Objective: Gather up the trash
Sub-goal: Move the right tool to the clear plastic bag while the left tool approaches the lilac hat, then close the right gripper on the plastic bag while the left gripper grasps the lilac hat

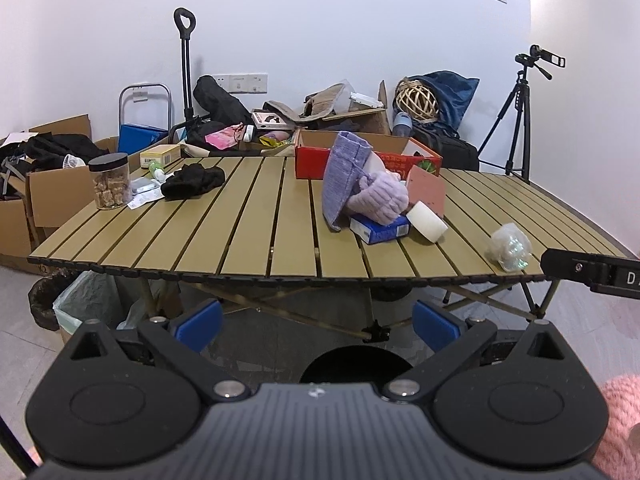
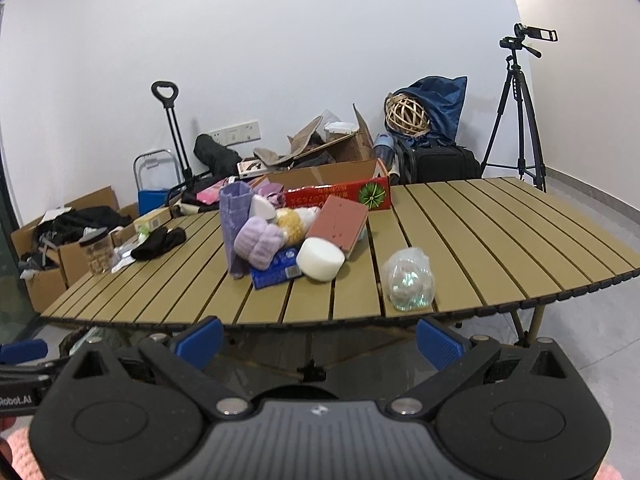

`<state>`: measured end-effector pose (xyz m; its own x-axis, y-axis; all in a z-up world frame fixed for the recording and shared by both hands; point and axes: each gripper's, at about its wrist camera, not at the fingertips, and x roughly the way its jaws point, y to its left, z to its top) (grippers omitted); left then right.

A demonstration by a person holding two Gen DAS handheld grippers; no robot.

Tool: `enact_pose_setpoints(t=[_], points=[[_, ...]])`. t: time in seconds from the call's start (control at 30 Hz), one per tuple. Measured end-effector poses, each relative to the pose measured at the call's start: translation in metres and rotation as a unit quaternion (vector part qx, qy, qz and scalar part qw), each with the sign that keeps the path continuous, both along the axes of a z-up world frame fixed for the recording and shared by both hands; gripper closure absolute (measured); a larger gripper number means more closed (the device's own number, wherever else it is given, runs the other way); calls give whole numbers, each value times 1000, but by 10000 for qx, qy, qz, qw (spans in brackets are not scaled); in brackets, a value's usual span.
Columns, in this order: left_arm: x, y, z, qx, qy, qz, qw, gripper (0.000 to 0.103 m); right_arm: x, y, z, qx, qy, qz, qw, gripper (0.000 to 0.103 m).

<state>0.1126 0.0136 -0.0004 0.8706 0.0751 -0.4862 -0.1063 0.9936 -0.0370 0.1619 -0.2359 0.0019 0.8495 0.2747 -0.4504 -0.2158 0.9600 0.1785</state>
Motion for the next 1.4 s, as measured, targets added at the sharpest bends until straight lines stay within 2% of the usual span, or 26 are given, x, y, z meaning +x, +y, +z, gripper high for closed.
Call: enact_pose_setpoints(t=[0.17,0.37,0.53,0.67,0.8,0.9,0.97,1.0,1.03,1.1,1.2,1.4], points=[[22,-3,-6,-121,-75,46,9999,0,30,3,-8,63,-58,-173,9998,0],[53,-7,-12,-180,-187,7,9997,0,65,2,-15,-4,-377,-673,9970,0],[81,-16,-13,-184,-376,-2,9991,0,98,4,-27,-249,-596,-989,9930,0],[103,-25,-18,-165,-470,-17,9988,0,126,1,-43,-445,-674,-1040,9913,3],[123,-35,-27,-44,-482,-13,9988,0,149,-4,-62,-525,-561,-930,9927,10],[135,-40,-32,-23,-477,-6,9989,0,156,-9,-74,-470,-546,-921,9931,26],[142,-42,-34,28,-501,12,9987,0,157,-11,-77,-414,-561,-854,9939,33],[145,-43,-34,56,-514,26,9987,0,158,-12,-78,-401,-579,-822,9941,43],[149,-45,-34,84,-528,33,9986,0,159,-12,-79,-393,-563,-803,9944,58],[154,-47,-33,124,-563,29,9983,0,164,-14,-82,-294,-474,-709,9959,70],[162,-51,-31,211,-625,-31,9978,0,163,-18,-79,-129,-528,-677,9962,77],[183,-60,-31,298,-653,-175,9973,0,162,-19,-71,-85,-867,-722,9936,83]])
